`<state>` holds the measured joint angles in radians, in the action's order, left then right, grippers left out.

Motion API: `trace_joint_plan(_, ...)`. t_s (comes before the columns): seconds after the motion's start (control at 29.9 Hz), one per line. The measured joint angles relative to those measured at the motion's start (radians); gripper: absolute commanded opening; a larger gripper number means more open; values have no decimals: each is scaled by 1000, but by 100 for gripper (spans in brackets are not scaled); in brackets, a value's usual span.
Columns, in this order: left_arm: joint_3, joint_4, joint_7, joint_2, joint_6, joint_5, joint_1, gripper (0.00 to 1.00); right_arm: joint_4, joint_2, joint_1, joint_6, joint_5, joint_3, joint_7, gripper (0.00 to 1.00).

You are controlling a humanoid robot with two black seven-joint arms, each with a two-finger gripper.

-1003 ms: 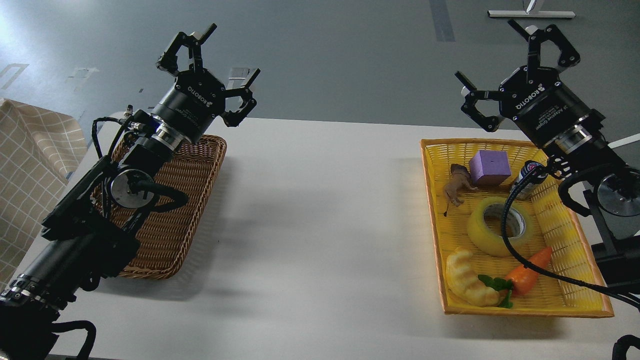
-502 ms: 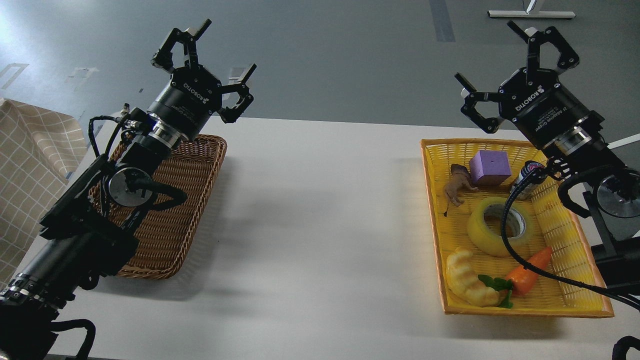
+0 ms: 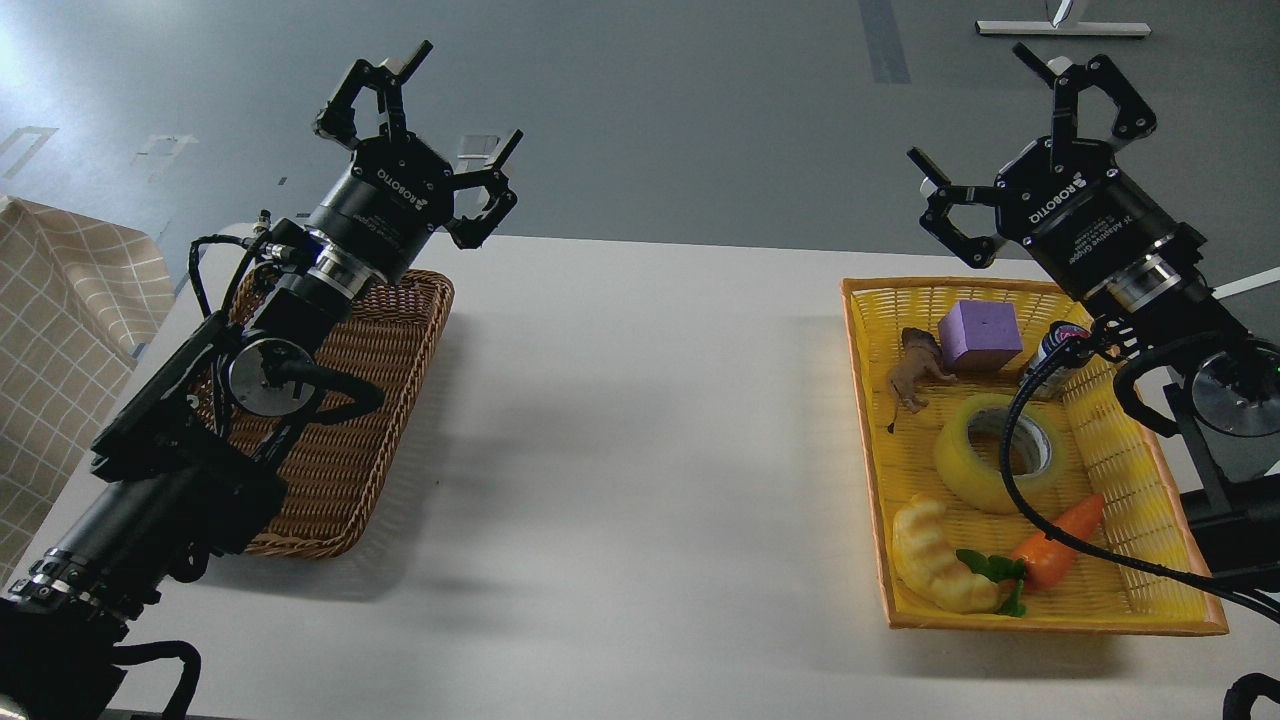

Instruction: Place and transfer tape with both arms

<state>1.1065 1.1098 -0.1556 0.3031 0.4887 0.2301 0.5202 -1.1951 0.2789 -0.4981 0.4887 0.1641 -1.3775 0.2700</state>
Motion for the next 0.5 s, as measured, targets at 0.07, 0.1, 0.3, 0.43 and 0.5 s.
trace_joint_plan(0.07,1,2,0,-4,0,0,0,98,0,-1,1,0,0,0,-1,100)
trace_joint_plan(0.1,2,2,0,-5,0,0,0,98,0,-1,1,0,0,0,-1,100)
trace_joint_plan(0.3,6,2,-1,-12,0,0,-4,98,0,-1,0,0,0,0,-2,100)
trace_joint_plan(0.43,5,2,-2,-20,0,2,-5,98,-1,0,0,0,0,0,-2,100)
trace_joint_plan(0.5,4,1,-2,-21,0,2,-5,98,-1,0,0,0,0,0,-2,100)
